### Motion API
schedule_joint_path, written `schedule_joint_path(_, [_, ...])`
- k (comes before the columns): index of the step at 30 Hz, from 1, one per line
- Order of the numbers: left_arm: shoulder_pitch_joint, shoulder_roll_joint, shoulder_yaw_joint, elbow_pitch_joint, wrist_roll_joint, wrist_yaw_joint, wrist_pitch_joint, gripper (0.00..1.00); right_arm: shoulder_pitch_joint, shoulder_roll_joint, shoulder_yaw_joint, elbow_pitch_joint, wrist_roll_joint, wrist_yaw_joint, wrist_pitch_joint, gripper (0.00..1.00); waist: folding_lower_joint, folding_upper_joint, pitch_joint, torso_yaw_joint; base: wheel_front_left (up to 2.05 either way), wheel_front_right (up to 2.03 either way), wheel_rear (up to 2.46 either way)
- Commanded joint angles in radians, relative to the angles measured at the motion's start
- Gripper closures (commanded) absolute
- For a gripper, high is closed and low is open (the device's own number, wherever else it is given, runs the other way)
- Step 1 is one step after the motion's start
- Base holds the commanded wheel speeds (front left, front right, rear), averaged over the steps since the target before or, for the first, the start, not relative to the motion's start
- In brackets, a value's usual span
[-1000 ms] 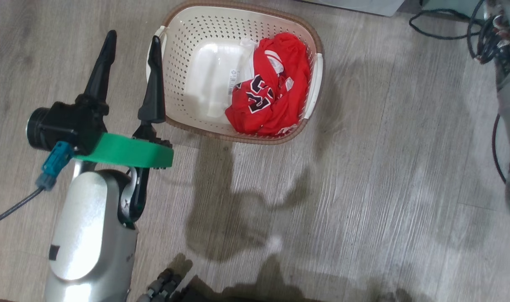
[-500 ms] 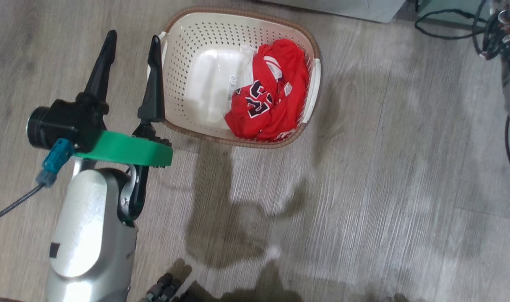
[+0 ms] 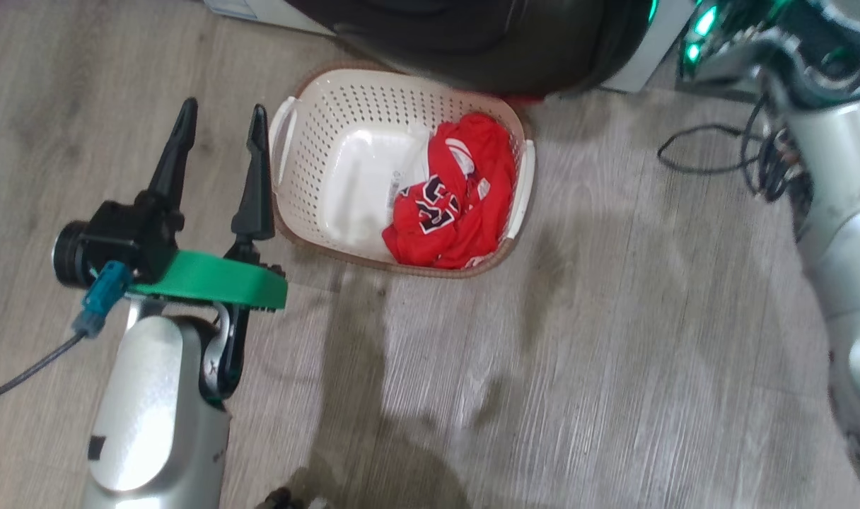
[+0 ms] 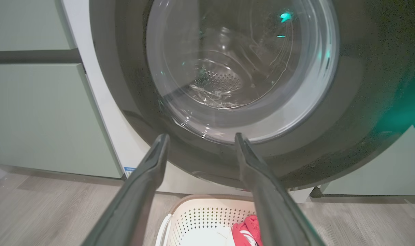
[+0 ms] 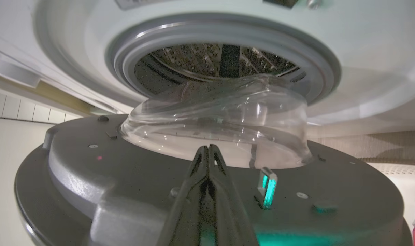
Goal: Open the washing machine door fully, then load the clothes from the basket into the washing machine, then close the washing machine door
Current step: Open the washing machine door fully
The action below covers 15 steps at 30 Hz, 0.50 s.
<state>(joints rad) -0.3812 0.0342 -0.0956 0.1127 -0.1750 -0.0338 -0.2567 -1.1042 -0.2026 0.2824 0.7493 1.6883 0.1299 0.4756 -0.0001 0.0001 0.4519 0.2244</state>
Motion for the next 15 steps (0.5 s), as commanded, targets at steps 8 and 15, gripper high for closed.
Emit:
schedule_joint_path(8, [0.059,0.016,0.050,-0.022,-0.008,0.018,-0.005,0.00,0.172,0.013,0.054,-0.175,0.006,0.001,0.024,1.00,0.0001,-0.0001,-0.077,0.037,0.00,0.00,0.00])
schedule_joint_path(15, [0.109,0.016,0.032,-0.007,-0.032,0.038,-0.005,0.00,0.337,-0.003,0.110,-0.287,-0.002,0.001,0.017,1.00,0.0001,-0.0001,-0.140,0.103,0.00,0.00,0.00])
